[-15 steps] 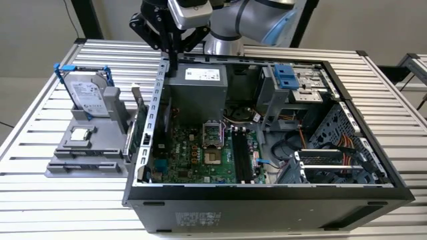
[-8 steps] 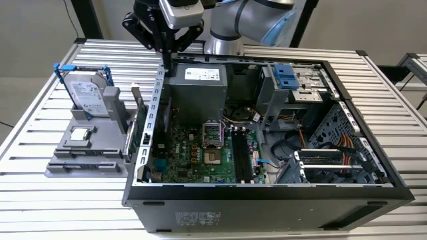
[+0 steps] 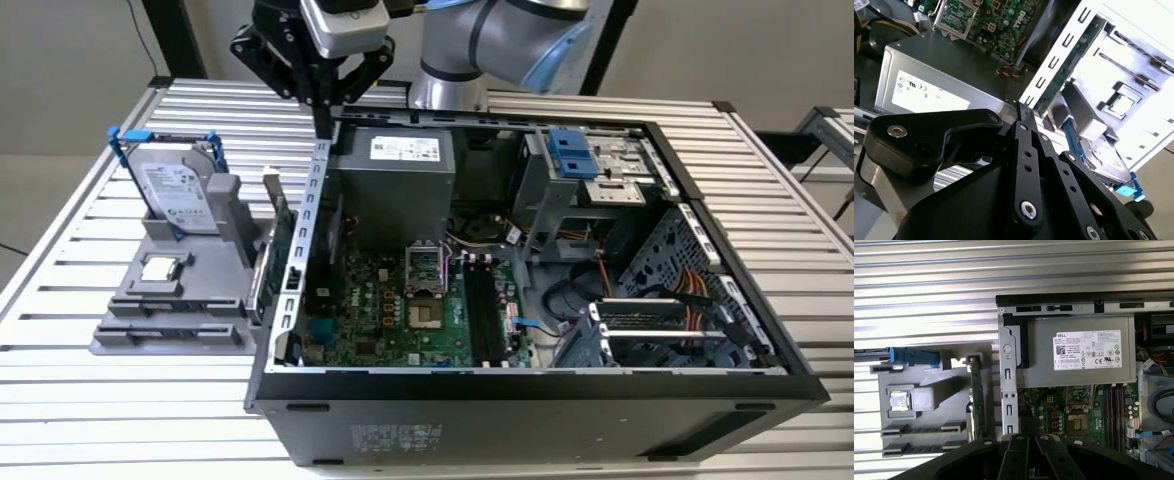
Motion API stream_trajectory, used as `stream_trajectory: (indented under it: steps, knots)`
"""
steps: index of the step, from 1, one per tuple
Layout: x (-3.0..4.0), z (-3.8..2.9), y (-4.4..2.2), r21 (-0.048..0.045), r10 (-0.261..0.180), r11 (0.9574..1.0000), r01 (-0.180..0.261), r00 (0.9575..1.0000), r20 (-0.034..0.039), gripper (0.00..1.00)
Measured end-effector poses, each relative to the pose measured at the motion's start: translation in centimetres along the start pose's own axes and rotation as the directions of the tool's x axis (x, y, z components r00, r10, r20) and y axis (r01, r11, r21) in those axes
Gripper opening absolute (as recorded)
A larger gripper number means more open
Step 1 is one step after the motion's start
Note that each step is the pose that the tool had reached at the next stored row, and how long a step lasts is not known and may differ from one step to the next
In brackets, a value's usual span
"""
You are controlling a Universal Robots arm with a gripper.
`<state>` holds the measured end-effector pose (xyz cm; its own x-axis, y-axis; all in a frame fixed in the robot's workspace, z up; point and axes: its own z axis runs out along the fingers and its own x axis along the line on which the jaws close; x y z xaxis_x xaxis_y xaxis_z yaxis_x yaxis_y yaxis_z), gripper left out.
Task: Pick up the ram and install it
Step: 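Reach for the ram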
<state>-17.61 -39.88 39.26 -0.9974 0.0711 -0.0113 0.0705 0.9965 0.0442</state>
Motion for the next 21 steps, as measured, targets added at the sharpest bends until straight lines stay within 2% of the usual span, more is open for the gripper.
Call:
stream_trajectory:
  steps: [15, 21]
  knots:
    - [1.82, -0.03, -0.13, 0.0, 0.0, 1.0, 0.0, 1.0, -0.0001, 0.0]
    - [2.2, -0.03, -0.16, 0.0001, 0.0, 1.0, 0.0, 1.0, -0.0004, 0.0]
